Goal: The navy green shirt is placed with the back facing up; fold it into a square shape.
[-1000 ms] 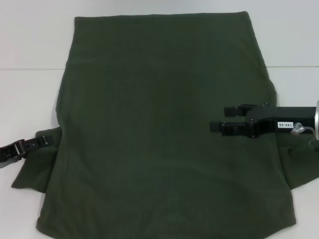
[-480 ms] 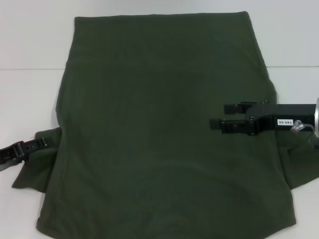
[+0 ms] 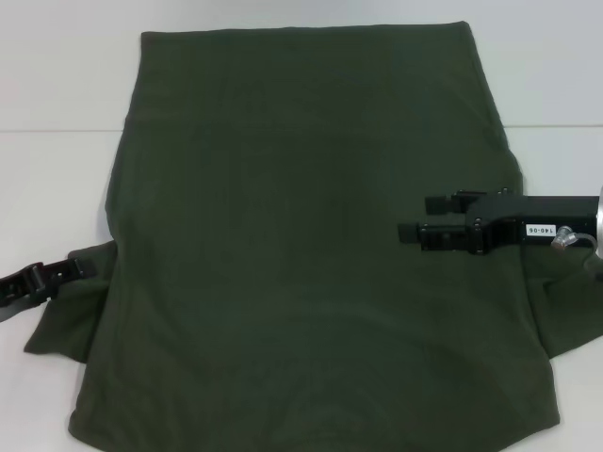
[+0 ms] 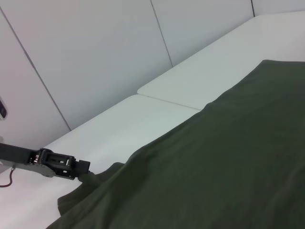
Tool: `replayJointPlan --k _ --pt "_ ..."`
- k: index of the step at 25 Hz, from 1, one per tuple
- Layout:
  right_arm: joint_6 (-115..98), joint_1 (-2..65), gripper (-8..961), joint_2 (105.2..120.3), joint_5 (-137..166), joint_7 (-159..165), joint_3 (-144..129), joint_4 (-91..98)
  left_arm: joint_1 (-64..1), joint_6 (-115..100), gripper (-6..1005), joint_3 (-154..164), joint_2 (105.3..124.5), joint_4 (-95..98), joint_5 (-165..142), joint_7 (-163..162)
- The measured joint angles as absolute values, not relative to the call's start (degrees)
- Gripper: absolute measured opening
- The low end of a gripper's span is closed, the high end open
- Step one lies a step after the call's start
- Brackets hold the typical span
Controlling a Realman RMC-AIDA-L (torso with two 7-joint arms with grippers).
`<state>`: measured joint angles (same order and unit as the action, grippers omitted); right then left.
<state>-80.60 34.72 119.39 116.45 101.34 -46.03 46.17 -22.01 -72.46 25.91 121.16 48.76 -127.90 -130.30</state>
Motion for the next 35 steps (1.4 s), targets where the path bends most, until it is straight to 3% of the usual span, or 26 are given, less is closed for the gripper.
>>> replayJointPlan --k 7,18,24,32,35 --pt "-80.59 34.77 826 119.35 116.40 101.34 -46.05 46.28 -22.03 -72.36 486 25.96 121.12 48.78 -128.32 -130.40" --pt "-80.59 34.81 825 119.34 116.27 101.34 -46.06 46.46 -22.08 -72.15 245 26.10 121.11 48.78 -128.48 -130.43" --pt "-80.59 34.91 826 119.44 116.28 101.34 -46.06 46.50 -22.14 -72.19 48 26.28 121.03 48.78 -128.50 -130.43" --pt "-80.59 34.87 825 119.44 116.28 101.34 -46.06 46.30 -22.37 -72.66 1 26.13 120.55 51.44 -129.27 -131.79" --pt "-80.59 34.80 825 119.45 116.28 101.34 -46.05 46.27 -23.60 -72.70 2 26.22 119.44 53.86 -132.85 -134.44"
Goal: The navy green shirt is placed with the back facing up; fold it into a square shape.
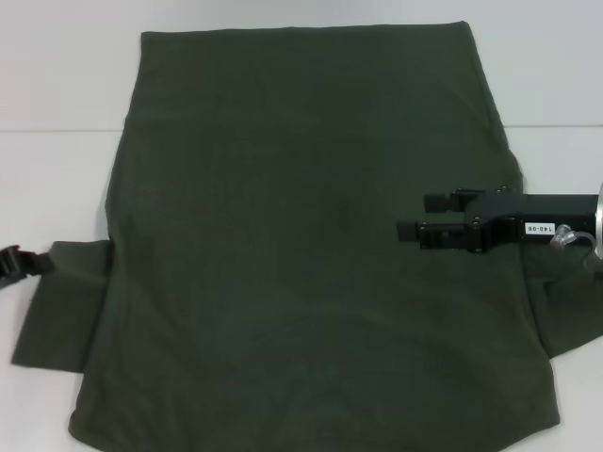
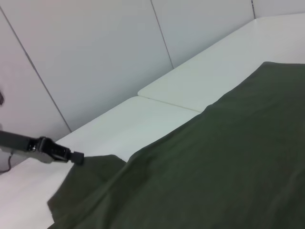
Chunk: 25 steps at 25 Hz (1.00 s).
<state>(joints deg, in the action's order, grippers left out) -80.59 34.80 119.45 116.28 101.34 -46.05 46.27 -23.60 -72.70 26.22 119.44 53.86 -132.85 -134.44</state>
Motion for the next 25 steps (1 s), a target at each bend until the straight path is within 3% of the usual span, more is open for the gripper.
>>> replayJointPlan --k 10,25 --pt "-80.53 34.75 825 119.35 116.28 101.34 -46.05 46.22 -28.26 -72.70 8 25.96 116.96 55.40 -143.35 -139.16" --pt "-79.71 35.08 826 119.41 116.49 101.34 -46.06 46.23 -29.40 -72.74 17 25.87 116.20 58.41 -148.94 -143.11"
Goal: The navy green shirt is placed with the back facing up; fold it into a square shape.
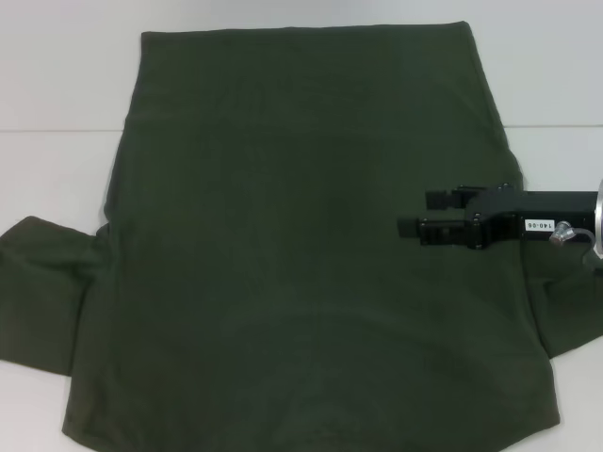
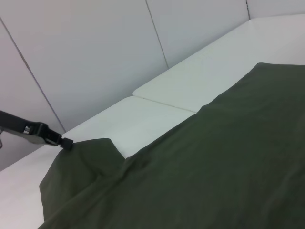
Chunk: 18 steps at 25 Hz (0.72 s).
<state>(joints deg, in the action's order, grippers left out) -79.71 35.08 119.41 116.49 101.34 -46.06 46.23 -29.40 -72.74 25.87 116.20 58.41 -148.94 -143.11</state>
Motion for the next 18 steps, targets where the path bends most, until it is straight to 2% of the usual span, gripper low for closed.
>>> replayJointPlan --k 6,11,14,15,18 --pt "-79.71 35.22 826 119.41 116.55 101.34 -46.05 46.23 -33.19 -74.79 21 26.22 114.57 58.49 -153.67 -144.23" --pt "-79.71 35.24 825 119.47 116.56 101.34 -46.05 46.22 -35.32 -78.56 23 27.99 114.07 60.02 -156.87 -146.36" --pt "-79.72 35.04 825 119.48 116.60 101.34 -46.06 46.17 -35.49 -80.92 25 29.98 114.54 61.92 -157.15 -147.96" --pt "-79.71 34.97 826 119.50 116.60 101.36 -46.05 46.16 -35.46 -83.51 26 32.35 115.61 64.99 -157.18 -150.19" --pt "-79.72 34.92 826 119.56 116.59 101.40 -46.05 46.14 -35.75 -86.15 28 34.84 116.51 68.06 -157.19 -152.80"
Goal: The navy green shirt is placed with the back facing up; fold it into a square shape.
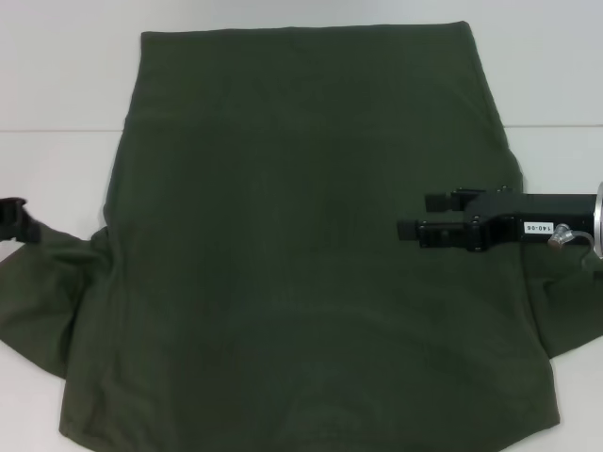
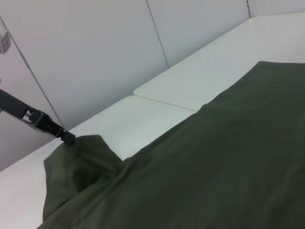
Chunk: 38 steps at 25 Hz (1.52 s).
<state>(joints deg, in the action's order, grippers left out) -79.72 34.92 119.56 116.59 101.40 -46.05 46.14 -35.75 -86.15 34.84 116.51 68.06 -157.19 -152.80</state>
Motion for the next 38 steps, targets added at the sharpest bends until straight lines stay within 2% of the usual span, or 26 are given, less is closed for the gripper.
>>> replayJointPlan --k 8,20,30,36,38 --pt "-79.71 35.16 825 119.48 116.63 101.43 -46.05 46.14 -39.84 -90.32 32 40.67 117.26 70.23 -157.24 -159.29" --pt "-78.21 34.93 825 119.44 116.64 101.43 -46.40 46.14 -44.99 -88.04 39 42.13 121.00 64.62 -157.35 -161.98" --pt "-77.18 34.76 825 119.17 116.63 101.99 -46.38 46.14 -45.61 -86.70 45 42.96 121.38 59.29 -152.57 -158.47" --pt "-76.98 34.76 826 119.08 116.62 102.48 -46.25 46.14 -40.77 -90.65 247 41.02 120.57 63.97 -144.08 -151.16" --pt "-76.85 34.95 826 118.96 116.62 103.87 -46.11 46.14 -38.40 -91.44 342 40.79 120.10 64.37 -140.23 -146.04"
